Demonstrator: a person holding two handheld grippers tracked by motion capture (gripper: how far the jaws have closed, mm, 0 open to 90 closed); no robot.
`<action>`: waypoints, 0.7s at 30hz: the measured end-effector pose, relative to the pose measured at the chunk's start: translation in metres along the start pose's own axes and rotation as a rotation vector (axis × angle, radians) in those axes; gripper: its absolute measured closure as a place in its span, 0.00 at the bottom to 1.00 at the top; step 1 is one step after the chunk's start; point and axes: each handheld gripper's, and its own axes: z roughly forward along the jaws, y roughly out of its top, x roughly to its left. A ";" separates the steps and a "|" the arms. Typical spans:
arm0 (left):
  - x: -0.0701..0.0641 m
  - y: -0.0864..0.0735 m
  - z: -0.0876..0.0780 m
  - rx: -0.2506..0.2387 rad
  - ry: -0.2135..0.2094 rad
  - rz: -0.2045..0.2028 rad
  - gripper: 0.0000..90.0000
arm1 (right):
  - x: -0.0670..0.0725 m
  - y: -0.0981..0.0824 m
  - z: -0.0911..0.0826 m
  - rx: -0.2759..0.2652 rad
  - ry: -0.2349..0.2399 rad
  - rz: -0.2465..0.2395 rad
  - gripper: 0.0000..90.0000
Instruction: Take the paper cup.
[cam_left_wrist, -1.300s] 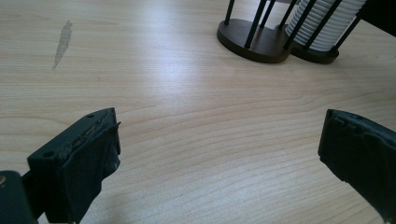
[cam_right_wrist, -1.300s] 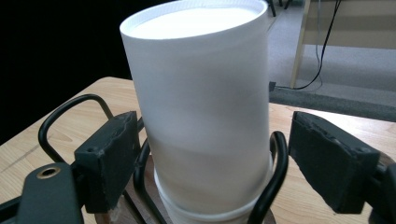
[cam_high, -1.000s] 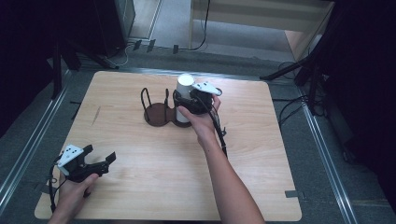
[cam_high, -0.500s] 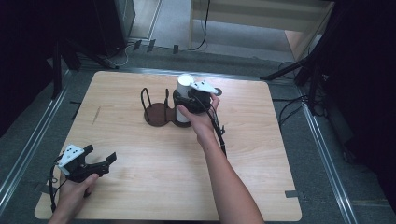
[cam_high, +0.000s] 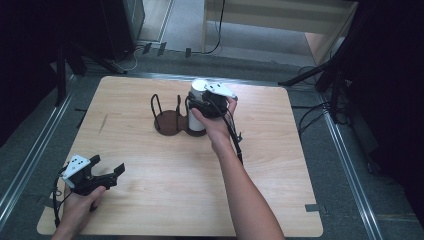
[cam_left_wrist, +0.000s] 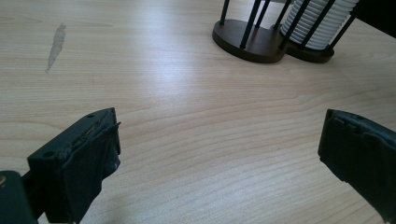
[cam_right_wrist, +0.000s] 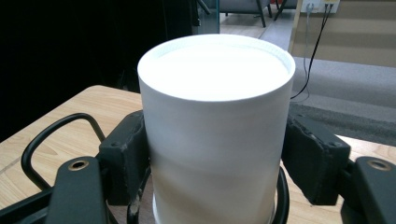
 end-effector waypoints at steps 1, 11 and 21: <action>0.000 0.000 0.000 0.000 0.001 0.000 0.00 | 0.000 0.000 0.000 0.000 -0.002 -0.002 0.32; 0.000 0.000 0.000 0.000 0.001 0.000 0.00 | -0.001 0.003 -0.002 -0.010 0.000 -0.005 0.33; 0.000 0.000 0.000 -0.001 0.000 -0.001 0.00 | 0.000 0.008 -0.006 -0.030 0.007 -0.022 0.34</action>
